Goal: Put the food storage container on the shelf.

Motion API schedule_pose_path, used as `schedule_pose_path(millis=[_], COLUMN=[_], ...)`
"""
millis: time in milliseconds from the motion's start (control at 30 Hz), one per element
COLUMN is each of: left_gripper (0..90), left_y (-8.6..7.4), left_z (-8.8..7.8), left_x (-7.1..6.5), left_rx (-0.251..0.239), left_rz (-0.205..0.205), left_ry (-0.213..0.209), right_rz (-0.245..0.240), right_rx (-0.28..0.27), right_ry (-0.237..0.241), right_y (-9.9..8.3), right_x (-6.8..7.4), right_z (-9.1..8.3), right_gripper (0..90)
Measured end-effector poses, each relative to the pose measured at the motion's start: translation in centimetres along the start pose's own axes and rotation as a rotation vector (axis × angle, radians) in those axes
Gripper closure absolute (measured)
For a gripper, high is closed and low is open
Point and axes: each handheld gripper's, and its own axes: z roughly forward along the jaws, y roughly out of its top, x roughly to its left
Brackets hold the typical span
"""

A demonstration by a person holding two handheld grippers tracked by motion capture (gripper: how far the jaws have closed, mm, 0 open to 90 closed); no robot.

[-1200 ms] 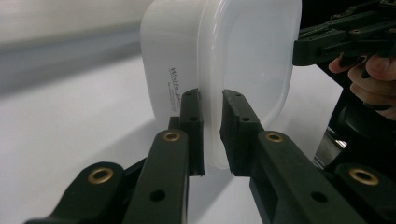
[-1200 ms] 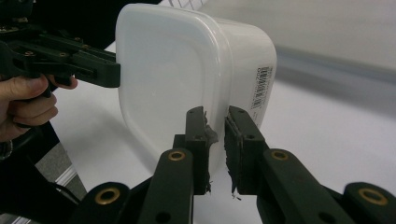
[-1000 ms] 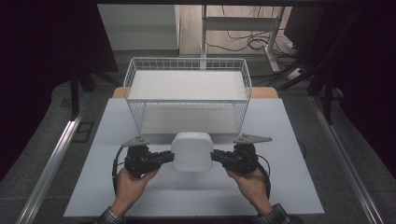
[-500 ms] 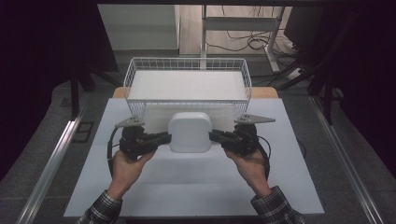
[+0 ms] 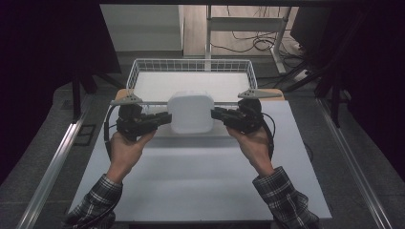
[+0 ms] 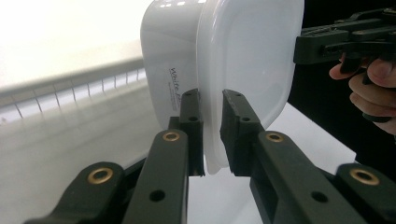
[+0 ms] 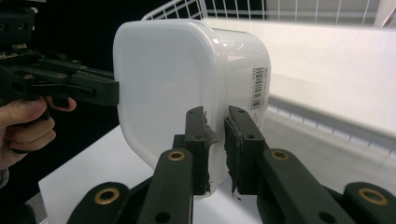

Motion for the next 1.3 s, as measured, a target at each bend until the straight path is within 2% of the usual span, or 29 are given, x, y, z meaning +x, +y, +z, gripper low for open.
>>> schedule_pose_path(millis=[33,100,233,400,500,700,900,1167,1300], left_gripper=[79.8,79.8,79.7,79.7,79.8,79.7,78.0,68.9,64.8], left_y=[0.4,1.1,2.8,4.6,5.4,6.0,6.5,6.8,6.9], left_z=[0.0,-0.1,-0.2,-0.2,0.3,1.3,2.4,2.9,3.1], left_x=[0.1,0.4,0.8,1.2,1.9,2.6,3.0,3.3,3.6], left_rx=[-0.001,-0.007,-0.014,-0.017,-0.011,0.004,0.024,0.018,0.017], left_rz=[0.0,-0.003,0.0,0.013,-0.001,-0.022,-0.02,-0.027,-0.036], left_ry=[0.003,0.002,0.005,0.014,0.008,0.008,0.024,0.035,0.033], right_rz=[0.0,-0.002,0.006,0.014,0.026,0.049,0.077,0.076,0.06], right_rx=[-0.008,-0.012,-0.032,-0.041,-0.033,-0.013,0.002,0.004,0.009], right_ry=[-0.004,-0.003,-0.009,-0.016,-0.032,-0.057,-0.083,-0.098,-0.105], right_y=[0.8,1.2,3.1,4.4,5.3,5.9,6.0,6.3,6.6], right_x=[-0.1,-0.2,-0.6,-1.0,-1.6,-2.6,-3.6,-3.7,-3.6], right_z=[0.2,0.3,0.7,1.1,1.7,2.5,3.4,4.0,4.3], right_gripper=[79.2,79.2,78.9,78.5,78.0,77.2,76.0,73.6,70.2])
